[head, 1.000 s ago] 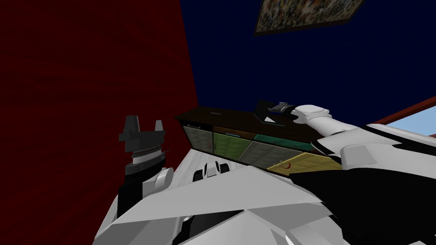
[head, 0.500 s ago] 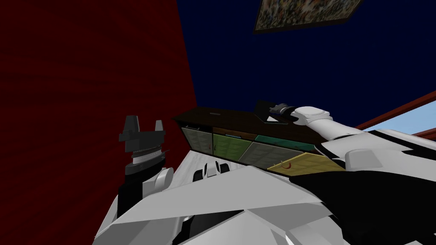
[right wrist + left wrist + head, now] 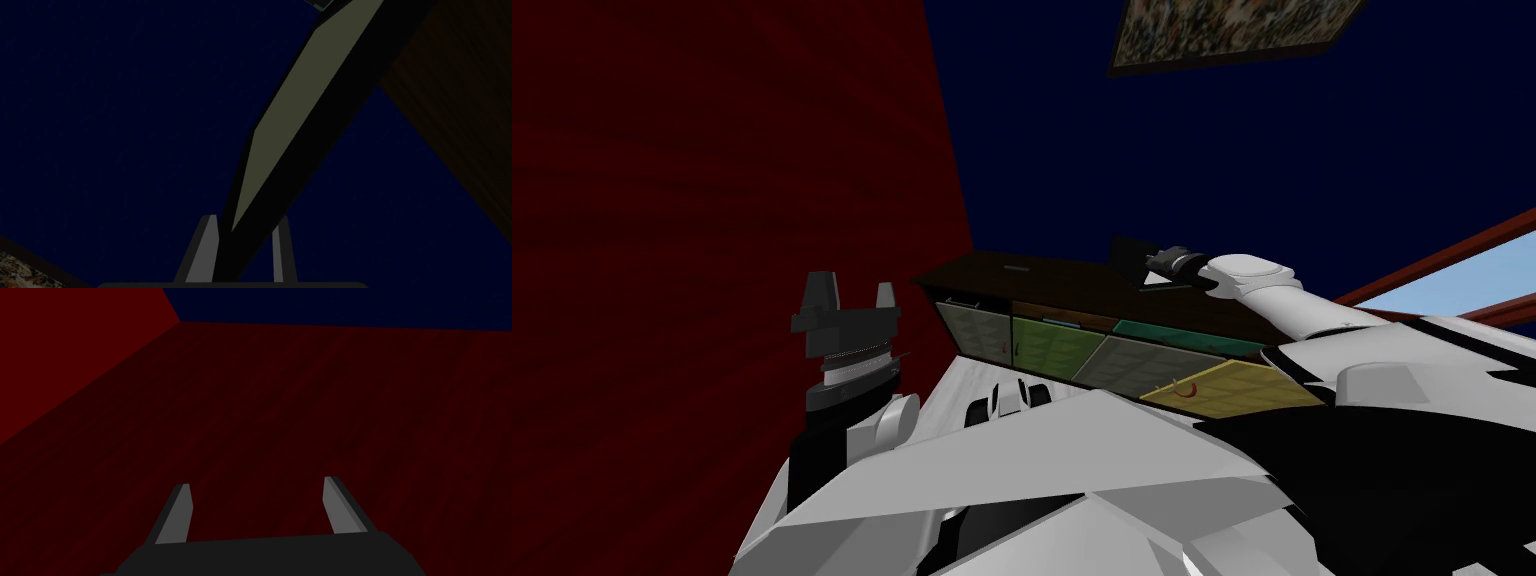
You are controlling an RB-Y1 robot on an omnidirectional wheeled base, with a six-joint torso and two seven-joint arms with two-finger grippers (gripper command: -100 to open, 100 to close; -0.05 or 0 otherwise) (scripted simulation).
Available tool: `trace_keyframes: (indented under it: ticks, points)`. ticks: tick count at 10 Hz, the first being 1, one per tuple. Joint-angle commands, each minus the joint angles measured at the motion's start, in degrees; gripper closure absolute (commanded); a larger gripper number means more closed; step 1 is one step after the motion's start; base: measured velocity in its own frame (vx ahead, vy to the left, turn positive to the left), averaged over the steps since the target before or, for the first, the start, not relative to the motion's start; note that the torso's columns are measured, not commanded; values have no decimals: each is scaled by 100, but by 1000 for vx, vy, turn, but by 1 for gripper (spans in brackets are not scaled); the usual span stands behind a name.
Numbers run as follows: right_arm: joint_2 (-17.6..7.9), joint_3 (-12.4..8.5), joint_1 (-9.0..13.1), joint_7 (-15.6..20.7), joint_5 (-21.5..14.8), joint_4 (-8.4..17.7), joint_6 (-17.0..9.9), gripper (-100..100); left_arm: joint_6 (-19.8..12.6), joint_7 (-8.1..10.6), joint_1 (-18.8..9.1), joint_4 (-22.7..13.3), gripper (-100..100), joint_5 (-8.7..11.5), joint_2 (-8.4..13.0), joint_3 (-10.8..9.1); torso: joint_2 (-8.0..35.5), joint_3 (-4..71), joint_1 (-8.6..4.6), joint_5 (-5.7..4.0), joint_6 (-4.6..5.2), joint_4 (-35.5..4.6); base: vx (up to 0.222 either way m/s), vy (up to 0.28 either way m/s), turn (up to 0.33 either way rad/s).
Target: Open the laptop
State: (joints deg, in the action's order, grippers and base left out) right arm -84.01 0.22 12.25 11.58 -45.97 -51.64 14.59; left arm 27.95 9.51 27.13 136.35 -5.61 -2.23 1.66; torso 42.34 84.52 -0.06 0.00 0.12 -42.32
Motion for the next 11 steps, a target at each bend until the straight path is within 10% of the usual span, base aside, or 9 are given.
trace_keyframes:
  ticks: [1,11]
  points:
    - [28,-450,-415,-149,-182,-294,33,100,0,0,0,0,0,0,0,0,2,0,3,3,-3,-2,45,8,-65]
    - [128,-1933,-1875,-523,-666,-1114,137,100,0,0,0,0,0,0,0,0,4,-1,25,19,-11,-8,36,9,-35]
